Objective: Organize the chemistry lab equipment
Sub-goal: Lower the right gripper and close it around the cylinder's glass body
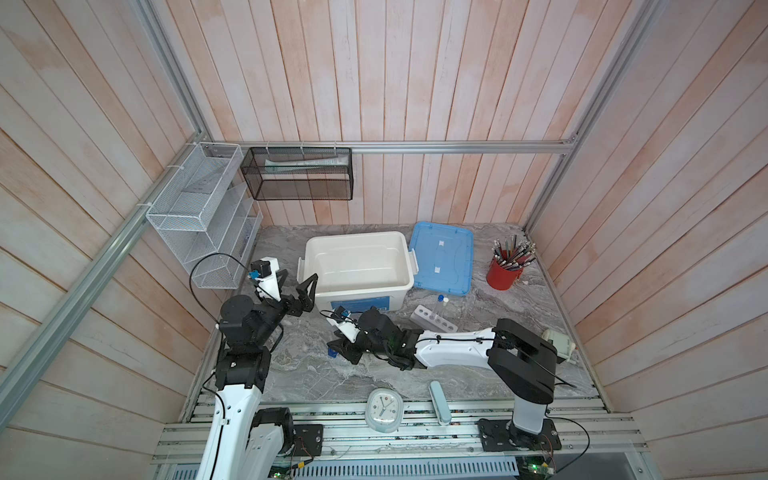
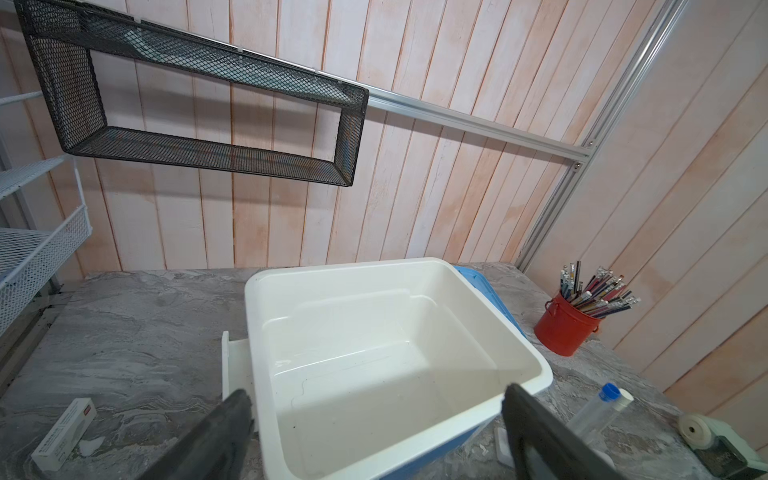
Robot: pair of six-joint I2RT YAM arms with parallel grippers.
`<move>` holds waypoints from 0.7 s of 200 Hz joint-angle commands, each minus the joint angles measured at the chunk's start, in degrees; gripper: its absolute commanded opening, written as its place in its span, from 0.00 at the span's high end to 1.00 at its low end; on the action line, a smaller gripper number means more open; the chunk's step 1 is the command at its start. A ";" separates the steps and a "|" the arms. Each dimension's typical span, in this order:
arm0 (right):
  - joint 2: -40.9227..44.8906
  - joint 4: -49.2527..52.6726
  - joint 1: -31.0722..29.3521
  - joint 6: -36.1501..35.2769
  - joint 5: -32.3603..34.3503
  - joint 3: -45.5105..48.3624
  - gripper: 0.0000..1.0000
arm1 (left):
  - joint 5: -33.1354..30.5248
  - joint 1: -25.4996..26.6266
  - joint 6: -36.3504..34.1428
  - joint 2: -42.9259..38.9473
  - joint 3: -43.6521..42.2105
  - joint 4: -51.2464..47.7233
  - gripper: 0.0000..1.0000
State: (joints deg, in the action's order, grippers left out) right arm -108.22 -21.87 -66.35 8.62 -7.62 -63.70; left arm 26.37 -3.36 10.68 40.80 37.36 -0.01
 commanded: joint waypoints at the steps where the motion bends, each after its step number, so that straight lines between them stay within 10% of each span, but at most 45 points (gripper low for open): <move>1: -1.78 -1.93 0.60 0.69 -0.66 -1.51 0.60 | -0.24 0.04 -0.76 0.15 -0.60 0.79 0.05; 140: -6.16 -2.99 1.66 -0.62 -2.05 -5.28 0.68 | -0.27 0.02 -1.10 1.42 -0.44 0.81 0.05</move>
State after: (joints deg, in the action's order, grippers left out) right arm -113.21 -23.46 -65.04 8.54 -8.84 -67.53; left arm 26.37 -3.36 10.48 41.95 37.36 -0.01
